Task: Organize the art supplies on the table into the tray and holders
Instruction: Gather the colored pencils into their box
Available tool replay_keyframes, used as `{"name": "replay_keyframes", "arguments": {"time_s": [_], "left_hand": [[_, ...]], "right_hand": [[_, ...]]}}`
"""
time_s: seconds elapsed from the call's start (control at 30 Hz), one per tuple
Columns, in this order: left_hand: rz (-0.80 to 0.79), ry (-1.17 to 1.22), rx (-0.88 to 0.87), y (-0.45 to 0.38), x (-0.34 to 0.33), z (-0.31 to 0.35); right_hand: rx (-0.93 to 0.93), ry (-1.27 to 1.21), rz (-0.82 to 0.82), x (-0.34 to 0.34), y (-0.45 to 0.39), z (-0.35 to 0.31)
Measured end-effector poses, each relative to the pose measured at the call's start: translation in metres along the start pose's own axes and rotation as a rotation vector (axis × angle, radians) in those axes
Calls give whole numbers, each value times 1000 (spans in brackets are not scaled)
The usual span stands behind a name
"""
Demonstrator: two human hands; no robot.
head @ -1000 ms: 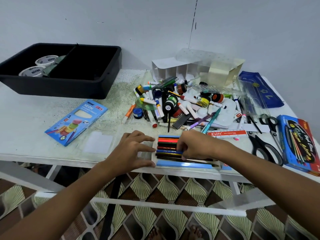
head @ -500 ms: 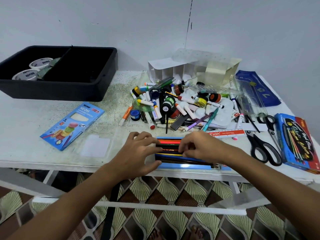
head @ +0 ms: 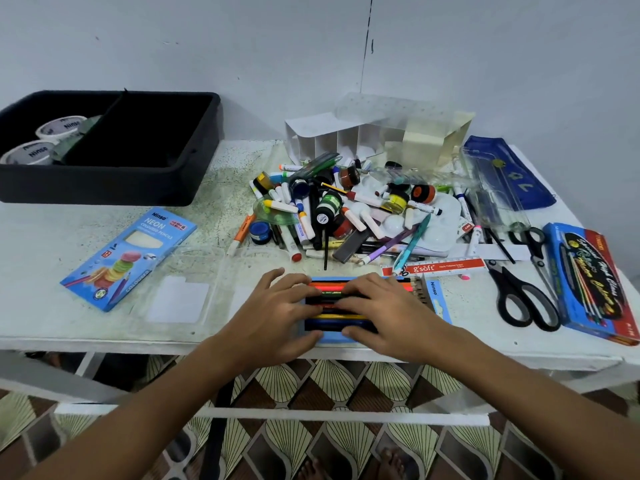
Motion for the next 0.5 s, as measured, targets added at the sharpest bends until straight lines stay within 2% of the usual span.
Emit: {"name": "replay_keyframes", "arguments": {"time_s": [0.27, 0.5], "left_hand": [[98, 200, 81, 19, 17, -24], [31, 174, 160, 46, 14, -44]], "right_hand": [[22, 0, 45, 5, -5, -2], [154, 85, -9, -6, -28, -27]]}}
Point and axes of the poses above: each hand's wrist, its own y-axis away from the middle knuckle, its own x-axis out of the back of the hand, z = x × y, the point moved 7 cm from there along -y, towards the middle knuckle, and after that the axes turned 11 degrees about -z, right-handed, at the moved point
